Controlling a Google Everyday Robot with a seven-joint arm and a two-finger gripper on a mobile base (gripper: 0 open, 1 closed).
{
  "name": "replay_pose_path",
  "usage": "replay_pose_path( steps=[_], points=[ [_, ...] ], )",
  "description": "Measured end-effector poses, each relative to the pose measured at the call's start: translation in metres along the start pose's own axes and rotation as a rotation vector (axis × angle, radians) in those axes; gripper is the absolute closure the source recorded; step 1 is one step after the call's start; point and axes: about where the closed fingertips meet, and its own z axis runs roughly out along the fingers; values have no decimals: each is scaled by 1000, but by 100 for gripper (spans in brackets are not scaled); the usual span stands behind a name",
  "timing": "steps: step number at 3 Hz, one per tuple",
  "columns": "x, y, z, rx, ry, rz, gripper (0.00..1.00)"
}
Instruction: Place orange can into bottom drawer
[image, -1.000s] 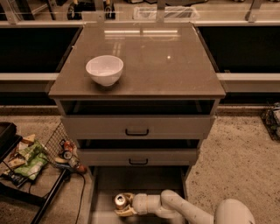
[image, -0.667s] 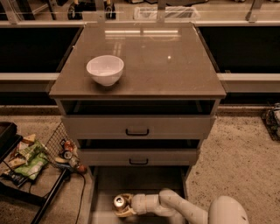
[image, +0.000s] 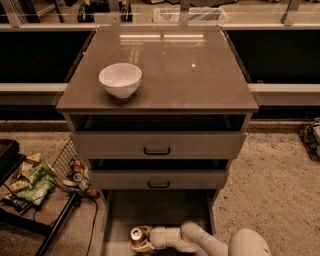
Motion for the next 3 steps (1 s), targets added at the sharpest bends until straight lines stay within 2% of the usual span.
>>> replay_pose_path(
  steps=[2,3],
  points=[
    [-3,2,4,-9,-1,-2,51],
    [-3,4,7,-13,-4,0,20]
  ],
)
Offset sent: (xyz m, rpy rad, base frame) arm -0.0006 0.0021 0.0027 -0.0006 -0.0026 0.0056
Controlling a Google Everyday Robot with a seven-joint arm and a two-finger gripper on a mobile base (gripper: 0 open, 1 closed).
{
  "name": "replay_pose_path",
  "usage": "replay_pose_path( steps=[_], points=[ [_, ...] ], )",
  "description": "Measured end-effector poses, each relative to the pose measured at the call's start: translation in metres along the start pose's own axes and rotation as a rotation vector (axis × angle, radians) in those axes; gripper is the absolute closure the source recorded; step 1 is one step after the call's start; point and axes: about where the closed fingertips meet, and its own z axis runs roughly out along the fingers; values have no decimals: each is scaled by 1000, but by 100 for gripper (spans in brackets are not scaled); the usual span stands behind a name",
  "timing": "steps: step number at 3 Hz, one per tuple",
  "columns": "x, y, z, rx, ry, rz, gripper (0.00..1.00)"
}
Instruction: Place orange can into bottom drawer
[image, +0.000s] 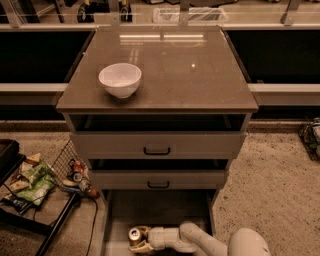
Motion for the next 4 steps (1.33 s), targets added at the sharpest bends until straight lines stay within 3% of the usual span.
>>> replay_pose_path(
  steps=[1,2,3,4],
  points=[
    [0,1,2,-3,-2,1,0],
    [0,1,2,-3,-2,1,0],
    [-17,8,-8,-1,14,-10,0],
    [-48,-6,-84,106,203,-47,0]
  ],
)
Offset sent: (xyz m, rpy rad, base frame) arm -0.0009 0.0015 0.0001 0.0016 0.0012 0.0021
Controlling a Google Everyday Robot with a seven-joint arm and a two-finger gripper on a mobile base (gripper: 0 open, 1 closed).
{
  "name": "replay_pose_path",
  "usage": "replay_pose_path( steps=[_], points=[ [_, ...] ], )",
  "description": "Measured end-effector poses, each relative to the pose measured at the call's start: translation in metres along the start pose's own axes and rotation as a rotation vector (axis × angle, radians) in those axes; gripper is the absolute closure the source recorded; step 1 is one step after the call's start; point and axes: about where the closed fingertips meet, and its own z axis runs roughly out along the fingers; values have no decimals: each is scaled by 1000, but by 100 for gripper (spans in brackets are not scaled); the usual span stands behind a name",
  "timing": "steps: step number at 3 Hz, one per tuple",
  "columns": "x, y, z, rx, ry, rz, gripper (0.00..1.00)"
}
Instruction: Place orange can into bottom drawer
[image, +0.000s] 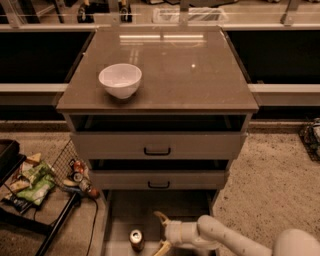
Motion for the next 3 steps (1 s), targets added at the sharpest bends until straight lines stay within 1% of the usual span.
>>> replay_pose_path(
  steps=[1,2,3],
  points=[
    [-11,-16,-75,130,180,21,0],
    [-27,-15,-106,178,352,46,0],
    [-53,-12,-102,194,502,100,0]
  ],
)
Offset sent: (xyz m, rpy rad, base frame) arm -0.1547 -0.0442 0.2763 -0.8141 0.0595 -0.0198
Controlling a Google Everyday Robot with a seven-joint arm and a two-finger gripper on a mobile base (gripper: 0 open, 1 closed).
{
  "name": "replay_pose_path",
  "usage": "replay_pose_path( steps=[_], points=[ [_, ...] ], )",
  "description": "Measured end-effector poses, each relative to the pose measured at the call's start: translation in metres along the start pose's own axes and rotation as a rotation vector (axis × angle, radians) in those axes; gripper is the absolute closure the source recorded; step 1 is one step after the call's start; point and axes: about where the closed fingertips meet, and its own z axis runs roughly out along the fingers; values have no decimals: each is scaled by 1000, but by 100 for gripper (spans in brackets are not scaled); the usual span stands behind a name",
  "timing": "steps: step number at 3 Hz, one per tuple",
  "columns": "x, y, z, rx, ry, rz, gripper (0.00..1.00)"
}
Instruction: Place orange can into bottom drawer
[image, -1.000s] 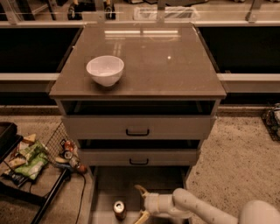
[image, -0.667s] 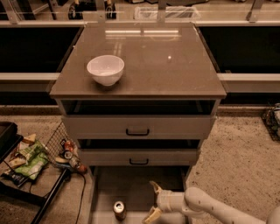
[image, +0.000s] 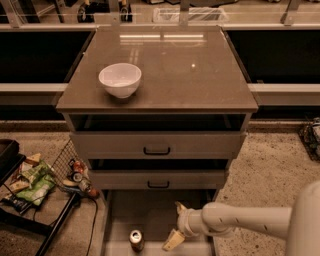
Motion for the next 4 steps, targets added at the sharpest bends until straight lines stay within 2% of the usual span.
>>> replay_pose_path(
  steps=[1,2,3,4],
  points=[
    [-31,5,0,12,34,-10,0],
    [-31,5,0,12,34,-10,0],
    [-17,-5,-25,54,112,-13,0],
    [17,-12,-103,142,232,-4,0]
  ],
)
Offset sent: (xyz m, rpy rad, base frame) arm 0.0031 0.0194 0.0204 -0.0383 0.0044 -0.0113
